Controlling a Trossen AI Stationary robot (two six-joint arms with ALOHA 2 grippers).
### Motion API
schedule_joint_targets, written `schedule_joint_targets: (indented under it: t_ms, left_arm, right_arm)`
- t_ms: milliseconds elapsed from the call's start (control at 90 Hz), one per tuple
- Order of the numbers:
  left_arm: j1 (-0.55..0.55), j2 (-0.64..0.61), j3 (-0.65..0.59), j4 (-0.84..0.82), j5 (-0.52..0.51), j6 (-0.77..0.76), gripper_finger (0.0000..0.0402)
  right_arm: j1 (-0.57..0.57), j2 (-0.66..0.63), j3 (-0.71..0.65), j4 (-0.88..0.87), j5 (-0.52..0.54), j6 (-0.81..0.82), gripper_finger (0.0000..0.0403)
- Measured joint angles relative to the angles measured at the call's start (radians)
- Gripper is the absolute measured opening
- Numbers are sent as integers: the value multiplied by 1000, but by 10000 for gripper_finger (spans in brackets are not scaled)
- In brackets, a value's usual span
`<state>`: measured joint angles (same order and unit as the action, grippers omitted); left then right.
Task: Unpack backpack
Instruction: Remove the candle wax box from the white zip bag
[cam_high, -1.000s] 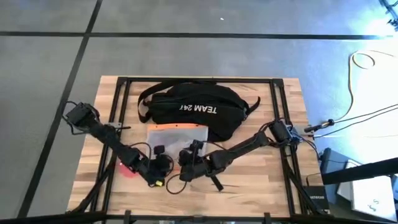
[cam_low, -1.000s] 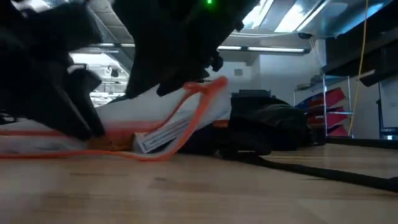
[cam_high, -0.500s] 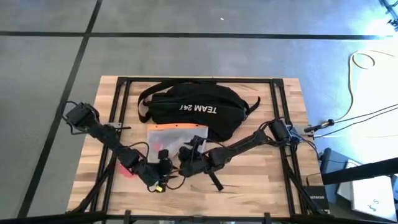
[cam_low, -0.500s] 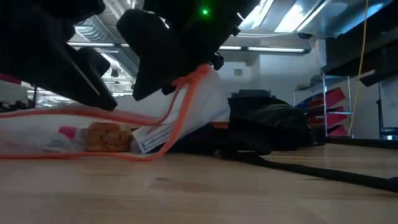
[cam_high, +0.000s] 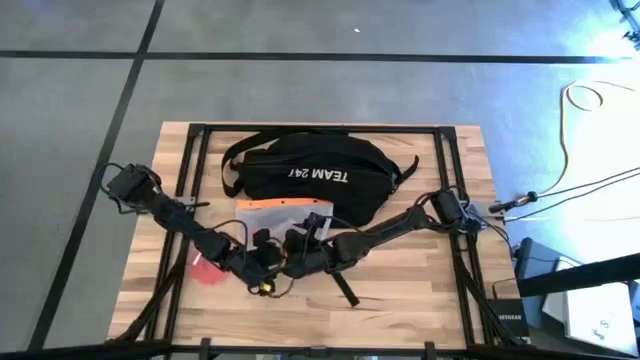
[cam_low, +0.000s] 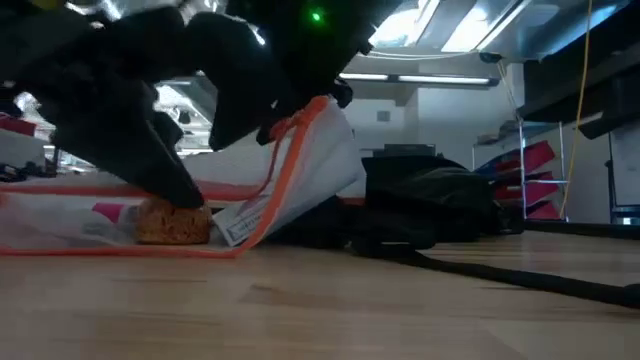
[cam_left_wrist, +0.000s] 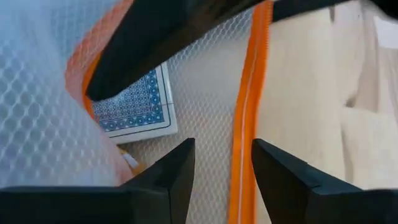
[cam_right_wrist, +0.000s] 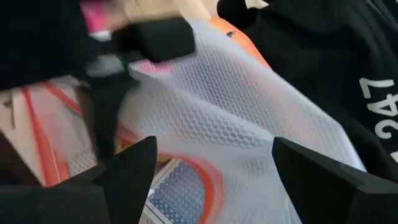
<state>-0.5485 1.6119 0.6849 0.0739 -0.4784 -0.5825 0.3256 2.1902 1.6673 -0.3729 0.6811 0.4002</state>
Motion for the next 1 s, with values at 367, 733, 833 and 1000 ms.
schedule_joint_targets:
  t_ms: [367, 733, 833, 1000]
  left_arm:
    - [89, -3, 2, -46, 50, 13, 257]
    - [100, -70, 0, -99, 3, 67, 281]
    - [100, -101, 0, -98, -30, 94, 281]
    - [100, -125, 0, -96, -75, 130, 281]
  right_arm:
    - [0, 0, 16, -6, -14, -15, 303]
    - [105, -5, 11, 12, -430, -39, 303]
    - [132, -5, 8, 2, -417, -33, 303]
    - [131, 9, 8, -2, -407, 11, 303]
